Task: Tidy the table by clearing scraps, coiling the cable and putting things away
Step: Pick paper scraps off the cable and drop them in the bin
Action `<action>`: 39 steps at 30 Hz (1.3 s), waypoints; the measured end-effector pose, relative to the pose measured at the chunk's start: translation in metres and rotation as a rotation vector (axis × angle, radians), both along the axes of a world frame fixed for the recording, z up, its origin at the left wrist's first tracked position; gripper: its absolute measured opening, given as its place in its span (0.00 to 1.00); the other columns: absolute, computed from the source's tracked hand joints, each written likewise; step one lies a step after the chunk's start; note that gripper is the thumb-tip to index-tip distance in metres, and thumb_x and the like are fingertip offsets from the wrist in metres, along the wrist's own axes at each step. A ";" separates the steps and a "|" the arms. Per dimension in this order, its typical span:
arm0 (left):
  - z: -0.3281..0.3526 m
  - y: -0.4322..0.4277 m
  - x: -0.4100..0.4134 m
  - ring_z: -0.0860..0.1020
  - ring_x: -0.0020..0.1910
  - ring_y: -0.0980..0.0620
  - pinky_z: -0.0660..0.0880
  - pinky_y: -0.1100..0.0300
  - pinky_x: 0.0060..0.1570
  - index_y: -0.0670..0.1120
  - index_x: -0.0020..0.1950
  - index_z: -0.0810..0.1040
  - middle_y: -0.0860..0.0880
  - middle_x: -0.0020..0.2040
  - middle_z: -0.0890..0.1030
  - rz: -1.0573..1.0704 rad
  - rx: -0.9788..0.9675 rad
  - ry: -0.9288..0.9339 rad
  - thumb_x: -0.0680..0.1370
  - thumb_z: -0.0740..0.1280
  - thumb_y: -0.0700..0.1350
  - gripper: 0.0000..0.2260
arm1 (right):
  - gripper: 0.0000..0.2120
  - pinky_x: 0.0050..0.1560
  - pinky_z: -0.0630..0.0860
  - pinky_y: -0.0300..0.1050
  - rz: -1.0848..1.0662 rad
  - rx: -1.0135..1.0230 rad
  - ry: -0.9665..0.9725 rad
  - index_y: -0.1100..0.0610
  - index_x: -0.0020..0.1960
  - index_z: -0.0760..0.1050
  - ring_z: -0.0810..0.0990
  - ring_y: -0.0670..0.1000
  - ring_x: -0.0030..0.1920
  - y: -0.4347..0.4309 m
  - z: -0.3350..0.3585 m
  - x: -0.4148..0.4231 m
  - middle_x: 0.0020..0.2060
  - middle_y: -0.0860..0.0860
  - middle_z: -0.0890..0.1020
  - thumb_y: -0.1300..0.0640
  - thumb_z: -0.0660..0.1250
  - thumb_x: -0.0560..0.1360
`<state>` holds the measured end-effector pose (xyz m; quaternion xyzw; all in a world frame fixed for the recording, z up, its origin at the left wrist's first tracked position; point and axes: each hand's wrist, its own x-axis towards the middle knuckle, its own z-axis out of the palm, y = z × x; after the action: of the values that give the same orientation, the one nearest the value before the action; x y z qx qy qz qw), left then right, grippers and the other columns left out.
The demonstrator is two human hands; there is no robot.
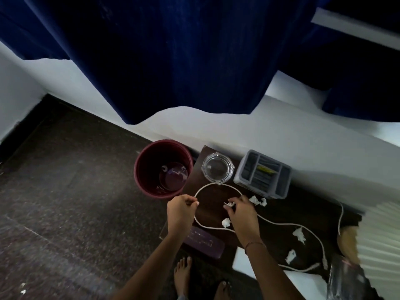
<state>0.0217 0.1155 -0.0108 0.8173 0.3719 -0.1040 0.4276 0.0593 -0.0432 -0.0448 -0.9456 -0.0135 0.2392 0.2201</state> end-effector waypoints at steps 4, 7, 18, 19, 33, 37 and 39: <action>-0.002 -0.008 -0.007 0.82 0.41 0.54 0.77 0.58 0.49 0.44 0.45 0.84 0.48 0.39 0.85 -0.022 -0.023 0.004 0.71 0.71 0.42 0.05 | 0.11 0.58 0.71 0.46 0.112 -0.064 -0.011 0.60 0.55 0.75 0.73 0.56 0.57 0.004 -0.009 -0.002 0.55 0.57 0.73 0.57 0.65 0.75; -0.006 -0.011 -0.008 0.82 0.39 0.53 0.79 0.57 0.48 0.44 0.43 0.84 0.48 0.37 0.85 -0.029 -0.065 0.031 0.71 0.71 0.42 0.04 | 0.05 0.52 0.74 0.48 0.140 -0.083 0.000 0.63 0.48 0.74 0.76 0.58 0.53 0.010 -0.015 -0.002 0.52 0.57 0.74 0.66 0.63 0.72; 0.004 -0.002 0.002 0.83 0.39 0.54 0.81 0.56 0.46 0.40 0.51 0.82 0.44 0.41 0.85 0.119 -0.285 -0.062 0.68 0.72 0.34 0.13 | 0.14 0.30 0.76 0.32 -0.554 0.504 0.145 0.52 0.34 0.72 0.81 0.46 0.34 0.064 0.035 0.003 0.31 0.49 0.80 0.66 0.74 0.65; 0.007 0.003 0.003 0.83 0.36 0.59 0.81 0.59 0.45 0.41 0.49 0.83 0.45 0.40 0.85 0.118 -0.252 -0.090 0.68 0.72 0.34 0.11 | 0.13 0.30 0.75 0.30 -0.589 0.534 0.156 0.53 0.35 0.73 0.81 0.45 0.32 0.071 0.037 0.004 0.30 0.49 0.80 0.66 0.75 0.64; -0.004 0.117 0.045 0.80 0.46 0.44 0.78 0.53 0.48 0.34 0.61 0.74 0.40 0.51 0.80 0.440 -0.244 -0.089 0.72 0.68 0.31 0.18 | 0.12 0.38 0.75 0.32 -0.471 0.576 0.192 0.48 0.42 0.76 0.79 0.39 0.35 0.096 0.037 0.002 0.37 0.47 0.82 0.64 0.61 0.75; -0.011 0.099 0.038 0.79 0.33 0.52 0.78 0.68 0.33 0.35 0.55 0.77 0.44 0.35 0.80 0.427 -0.271 -0.056 0.73 0.67 0.32 0.11 | 0.08 0.31 0.75 0.31 -0.617 0.527 0.139 0.52 0.48 0.78 0.79 0.41 0.34 0.058 0.032 -0.012 0.35 0.47 0.80 0.62 0.62 0.76; -0.010 0.081 0.034 0.78 0.32 0.53 0.77 0.70 0.29 0.38 0.53 0.78 0.46 0.34 0.79 0.381 -0.293 -0.055 0.73 0.67 0.33 0.09 | 0.09 0.31 0.76 0.33 -0.678 0.507 0.098 0.51 0.47 0.78 0.79 0.44 0.33 0.035 0.028 -0.020 0.34 0.49 0.81 0.63 0.62 0.76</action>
<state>0.0559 0.1961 -0.0207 0.6643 0.4883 -0.0519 0.5636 0.0395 -0.0084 -0.0168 -0.8000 0.2500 0.1869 0.5124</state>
